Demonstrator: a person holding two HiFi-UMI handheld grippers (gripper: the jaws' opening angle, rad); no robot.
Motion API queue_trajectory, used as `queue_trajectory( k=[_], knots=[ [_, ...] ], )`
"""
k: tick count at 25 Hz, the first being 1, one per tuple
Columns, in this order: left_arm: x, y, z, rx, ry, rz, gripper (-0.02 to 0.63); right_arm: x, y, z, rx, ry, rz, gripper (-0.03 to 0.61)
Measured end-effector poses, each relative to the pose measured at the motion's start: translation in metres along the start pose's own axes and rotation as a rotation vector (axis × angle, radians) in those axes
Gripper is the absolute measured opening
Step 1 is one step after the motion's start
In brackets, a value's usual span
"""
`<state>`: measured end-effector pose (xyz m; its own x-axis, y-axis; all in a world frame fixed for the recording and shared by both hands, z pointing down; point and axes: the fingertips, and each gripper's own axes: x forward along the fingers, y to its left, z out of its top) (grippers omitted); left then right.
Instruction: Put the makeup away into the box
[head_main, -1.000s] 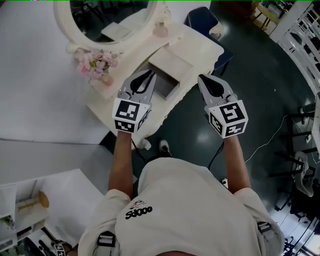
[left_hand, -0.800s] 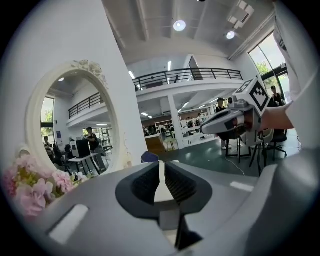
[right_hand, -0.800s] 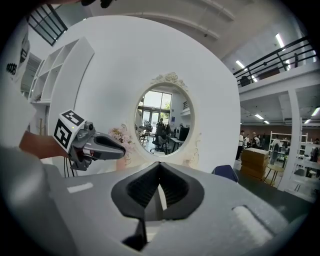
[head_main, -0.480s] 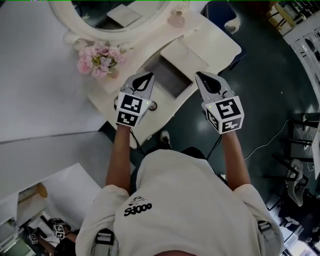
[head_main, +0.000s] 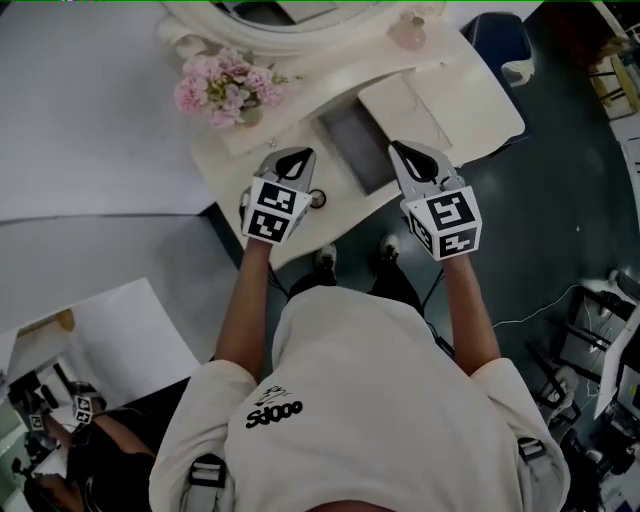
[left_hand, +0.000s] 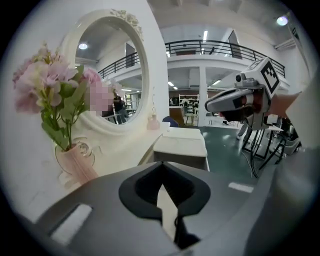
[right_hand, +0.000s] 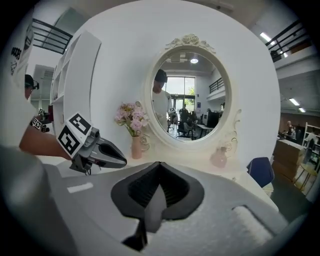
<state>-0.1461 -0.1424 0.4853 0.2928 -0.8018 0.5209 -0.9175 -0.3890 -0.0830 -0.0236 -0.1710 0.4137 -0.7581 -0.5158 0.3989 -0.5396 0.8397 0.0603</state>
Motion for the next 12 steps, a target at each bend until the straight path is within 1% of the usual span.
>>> queue_trajectory(
  k=[3,5,6,9,12],
  knots=[
    [0.001,-0.004,-0.026,-0.024,0.089,0.053,0.02,0.012,0.001,-0.007,-0.006,0.025,0.083,0.002],
    [0.004,-0.008,-0.044,-0.05,0.145,0.07,0.021,0.018,-0.001,-0.013,-0.007,0.043,0.121,0.002],
    [0.006,-0.011,-0.053,-0.066,0.171,0.068,0.061,0.022,-0.004,-0.016,-0.007,0.051,0.135,0.002],
    [0.013,-0.021,-0.083,-0.098,0.257,0.058,0.135,0.031,-0.007,-0.029,-0.005,0.076,0.182,0.002],
    [0.015,-0.033,-0.111,-0.141,0.329,0.064,0.171,0.038,-0.004,-0.042,-0.012,0.103,0.238,0.002]
  ],
)
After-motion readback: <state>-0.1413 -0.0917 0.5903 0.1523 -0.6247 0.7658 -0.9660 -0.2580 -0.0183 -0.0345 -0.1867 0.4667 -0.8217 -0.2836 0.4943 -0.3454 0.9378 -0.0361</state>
